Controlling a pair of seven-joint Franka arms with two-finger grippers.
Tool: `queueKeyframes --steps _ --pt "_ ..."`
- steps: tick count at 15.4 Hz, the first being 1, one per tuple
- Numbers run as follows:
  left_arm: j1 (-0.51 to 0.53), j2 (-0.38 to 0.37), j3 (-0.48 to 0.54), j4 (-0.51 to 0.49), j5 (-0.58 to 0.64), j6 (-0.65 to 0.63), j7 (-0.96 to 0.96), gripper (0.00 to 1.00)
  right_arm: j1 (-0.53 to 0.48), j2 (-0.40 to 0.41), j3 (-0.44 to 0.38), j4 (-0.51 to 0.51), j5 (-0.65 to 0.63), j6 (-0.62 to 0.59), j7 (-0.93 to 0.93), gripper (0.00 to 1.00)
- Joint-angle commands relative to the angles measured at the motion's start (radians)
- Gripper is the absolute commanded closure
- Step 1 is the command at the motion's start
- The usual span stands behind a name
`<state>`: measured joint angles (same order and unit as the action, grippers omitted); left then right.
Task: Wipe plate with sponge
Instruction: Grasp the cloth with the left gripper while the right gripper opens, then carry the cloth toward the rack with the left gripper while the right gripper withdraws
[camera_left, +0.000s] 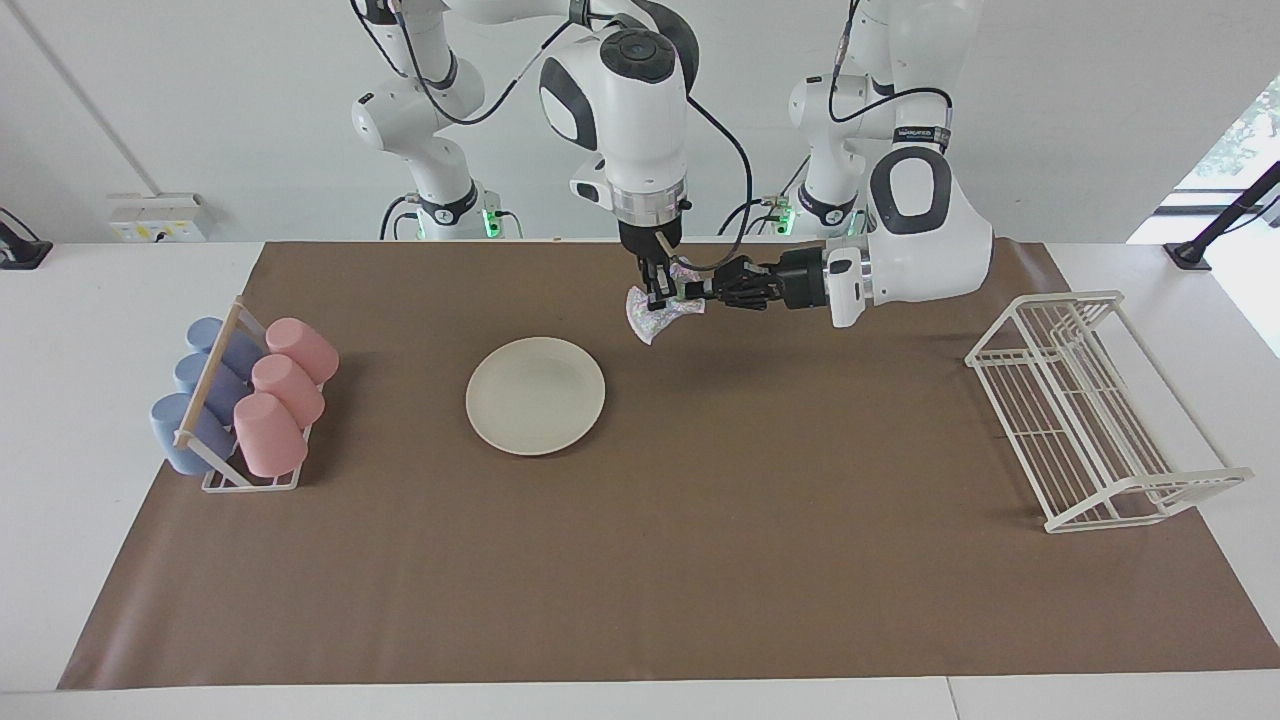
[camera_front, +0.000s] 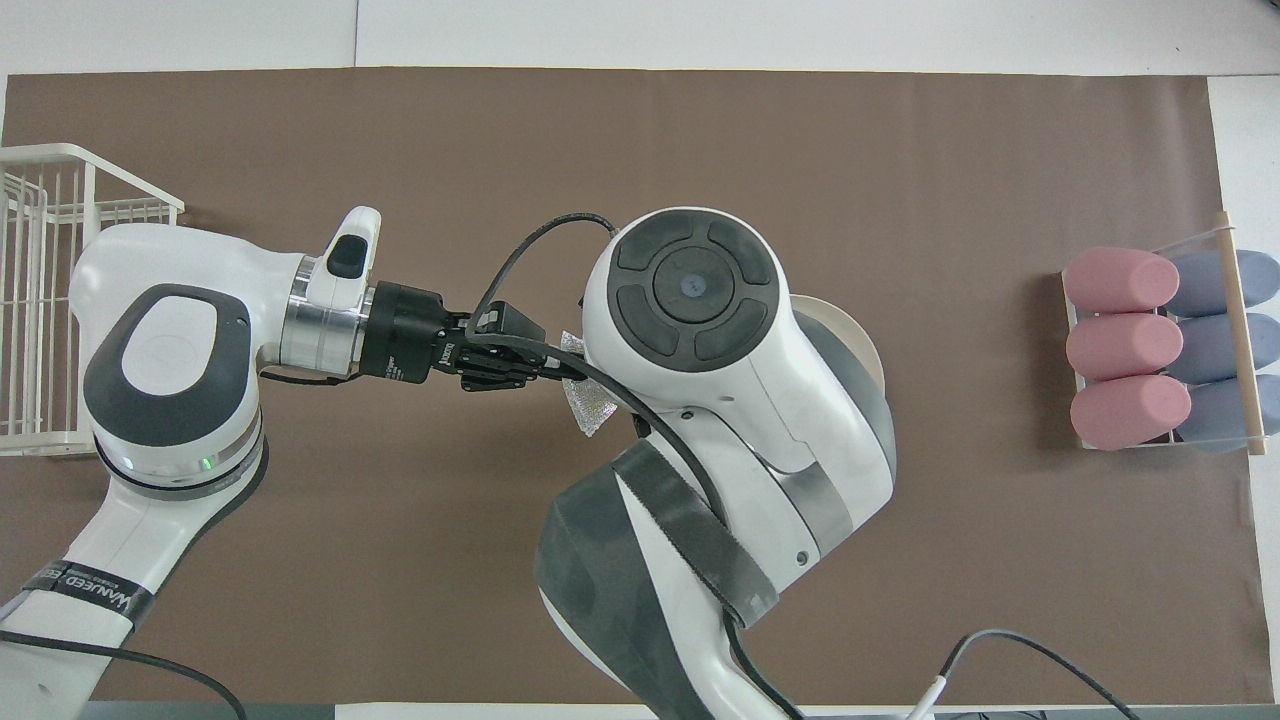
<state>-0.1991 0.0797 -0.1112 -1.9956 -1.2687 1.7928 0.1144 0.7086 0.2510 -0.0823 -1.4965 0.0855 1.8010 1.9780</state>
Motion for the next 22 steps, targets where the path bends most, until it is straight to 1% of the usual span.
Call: queueKeyframes --steps 1,3,6,8,10,12,13,16,18,19,22 --pt "0.001 -0.005 0.008 0.011 0.019 -0.024 -0.027 1.00 -0.009 0.011 0.009 0.018 -0.029 -0.006 -0.051 0.00" --pt "0.003 -0.005 0.010 0.011 0.020 -0.026 -0.028 1.00 -0.011 0.011 0.009 0.016 -0.029 -0.008 -0.111 0.00" --pt "0.004 -0.005 0.013 0.012 0.034 -0.030 -0.033 1.00 -0.024 0.010 0.000 0.015 -0.027 -0.015 -0.247 0.00" --pt "0.013 0.000 0.015 0.035 0.084 -0.036 -0.057 1.00 -0.063 0.001 0.001 0.015 -0.026 -0.040 -0.394 0.00" --pt "0.027 0.002 0.015 0.063 0.159 -0.043 -0.099 1.00 -0.105 -0.024 -0.001 0.007 -0.026 -0.075 -0.610 0.00" --pt "0.047 0.005 0.015 0.093 0.262 -0.058 -0.139 1.00 -0.165 -0.056 -0.002 -0.002 -0.026 -0.126 -0.836 0.00" --pt "0.050 0.005 0.015 0.112 0.322 -0.058 -0.165 1.00 -0.200 -0.074 -0.002 -0.002 -0.026 -0.153 -0.916 0.00" --pt "0.043 0.003 0.015 0.158 0.545 -0.062 -0.258 1.00 -0.314 -0.134 -0.002 -0.014 -0.026 -0.215 -1.161 0.00" --pt "0.044 0.002 0.015 0.193 0.674 -0.098 -0.303 1.00 -0.381 -0.168 -0.002 -0.016 -0.026 -0.251 -1.305 0.00" --pt "0.043 0.002 0.015 0.211 0.733 -0.116 -0.318 1.00 -0.406 -0.180 -0.002 -0.016 -0.026 -0.265 -1.359 0.00" --pt "0.033 0.003 0.009 0.264 0.966 -0.156 -0.386 1.00 -0.469 -0.211 -0.004 -0.011 -0.033 -0.302 -1.485 0.00"
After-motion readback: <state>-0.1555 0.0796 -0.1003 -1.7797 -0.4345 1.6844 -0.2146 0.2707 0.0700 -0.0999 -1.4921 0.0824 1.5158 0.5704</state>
